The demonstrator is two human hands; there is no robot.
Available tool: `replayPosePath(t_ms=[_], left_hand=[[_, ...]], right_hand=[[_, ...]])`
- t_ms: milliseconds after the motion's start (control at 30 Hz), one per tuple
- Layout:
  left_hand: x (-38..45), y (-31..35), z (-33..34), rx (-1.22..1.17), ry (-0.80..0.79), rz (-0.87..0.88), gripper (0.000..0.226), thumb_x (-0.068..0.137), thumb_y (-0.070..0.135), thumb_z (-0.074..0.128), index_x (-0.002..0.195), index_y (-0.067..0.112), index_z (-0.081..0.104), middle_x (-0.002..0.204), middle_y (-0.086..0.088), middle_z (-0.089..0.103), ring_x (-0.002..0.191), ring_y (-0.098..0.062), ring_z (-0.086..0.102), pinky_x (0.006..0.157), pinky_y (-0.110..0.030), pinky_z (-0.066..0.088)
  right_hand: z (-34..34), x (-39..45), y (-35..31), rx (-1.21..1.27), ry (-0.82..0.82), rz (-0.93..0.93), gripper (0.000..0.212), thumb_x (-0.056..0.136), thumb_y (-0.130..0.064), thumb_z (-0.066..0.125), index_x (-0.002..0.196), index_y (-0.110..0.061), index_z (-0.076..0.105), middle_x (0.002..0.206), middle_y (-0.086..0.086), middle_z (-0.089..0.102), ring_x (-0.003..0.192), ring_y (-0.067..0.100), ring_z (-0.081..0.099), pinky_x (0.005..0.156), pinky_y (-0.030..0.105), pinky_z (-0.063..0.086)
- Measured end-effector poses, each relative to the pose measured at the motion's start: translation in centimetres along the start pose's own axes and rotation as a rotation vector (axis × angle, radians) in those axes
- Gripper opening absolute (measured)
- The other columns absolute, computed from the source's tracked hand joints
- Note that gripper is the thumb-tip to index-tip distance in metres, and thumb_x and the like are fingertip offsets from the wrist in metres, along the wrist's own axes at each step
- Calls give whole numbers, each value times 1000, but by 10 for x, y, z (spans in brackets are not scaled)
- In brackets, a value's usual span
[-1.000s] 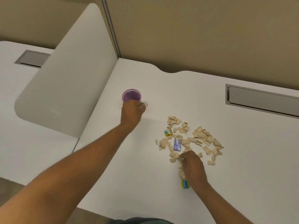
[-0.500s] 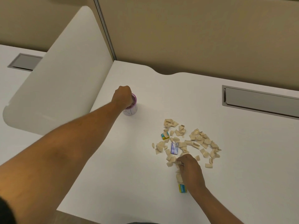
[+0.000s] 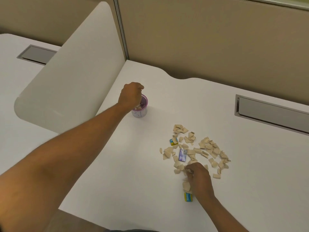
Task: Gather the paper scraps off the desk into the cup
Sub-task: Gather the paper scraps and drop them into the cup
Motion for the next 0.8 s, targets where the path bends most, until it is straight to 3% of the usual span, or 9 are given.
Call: replayPosePath(t_ms=[100, 200, 267, 333, 433, 500, 700, 800], left_hand=[[-31, 6, 4, -148, 9, 39, 32, 96, 14, 53, 115, 20, 77, 112, 0, 79, 104, -20, 71, 92, -35, 58], [-87, 11, 49, -50, -175, 259, 23, 98, 25, 60, 116, 22, 74, 102, 6, 76, 95, -16, 71, 89, -37, 59], [-121, -3, 91, 128, -318, 340, 31, 101, 34, 59, 129, 24, 68, 128, 4, 71, 122, -18, 63, 102, -36, 53], [-145, -27, 129, 294, -443, 373, 50, 103, 43, 54, 149, 24, 53, 161, -1, 46, 153, -23, 36, 119, -38, 38], [-168, -54, 163, 462, -520, 426, 77, 103, 64, 38, 167, 28, 14, 176, -4, -4, 163, -29, -4, 132, -49, 9], [-175, -65, 175, 492, -517, 446, 84, 101, 72, 28, 167, 29, -3, 174, -4, -19, 162, -31, -16, 131, -55, 0], [-176, -71, 186, 514, -489, 475, 84, 101, 73, 20, 166, 28, -11, 172, -6, -26, 159, -35, -23, 129, -60, -6], [-175, -72, 188, 504, -510, 483, 88, 99, 77, 19, 165, 28, -13, 171, -7, -29, 158, -35, -27, 128, -61, -10]], right_hand=[[-6, -1, 7, 68, 35, 44, 15, 89, -3, 69, 97, -13, 76, 95, -4, 69, 90, 16, 64, 75, 16, 45], [-13, -3, 21, 223, 56, 190, 12, 87, -9, 75, 97, -15, 75, 86, -12, 65, 91, 18, 66, 68, 11, 42], [-17, -1, 22, 280, 50, 260, 9, 86, -16, 75, 95, -20, 76, 86, -11, 68, 90, 19, 67, 66, 19, 48], [-25, 5, 10, 333, 52, 261, 8, 84, -21, 76, 91, -25, 78, 86, -11, 73, 86, 13, 67, 65, 23, 49], [-42, 23, -29, 403, 71, 216, 6, 80, -25, 79, 82, -31, 78, 79, -14, 75, 74, 3, 66, 63, 21, 47], [-48, 41, -62, 457, 58, 179, 9, 80, -23, 78, 83, -31, 78, 82, -11, 77, 72, 5, 69, 66, 24, 52], [-56, 112, -188, 417, 90, -130, 5, 82, -28, 79, 87, -25, 78, 89, -15, 75, 82, 0, 69, 71, 12, 54], [-45, 145, -244, 277, 78, -297, 10, 90, -18, 74, 98, -14, 78, 100, 1, 74, 88, 16, 70, 82, 32, 61]])
Point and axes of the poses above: each hand's wrist, its own x-axis towards the middle knuckle, its own z-axis out of the palm, y = z × x, the point moved 9 cm from there along x, towards the middle knuckle
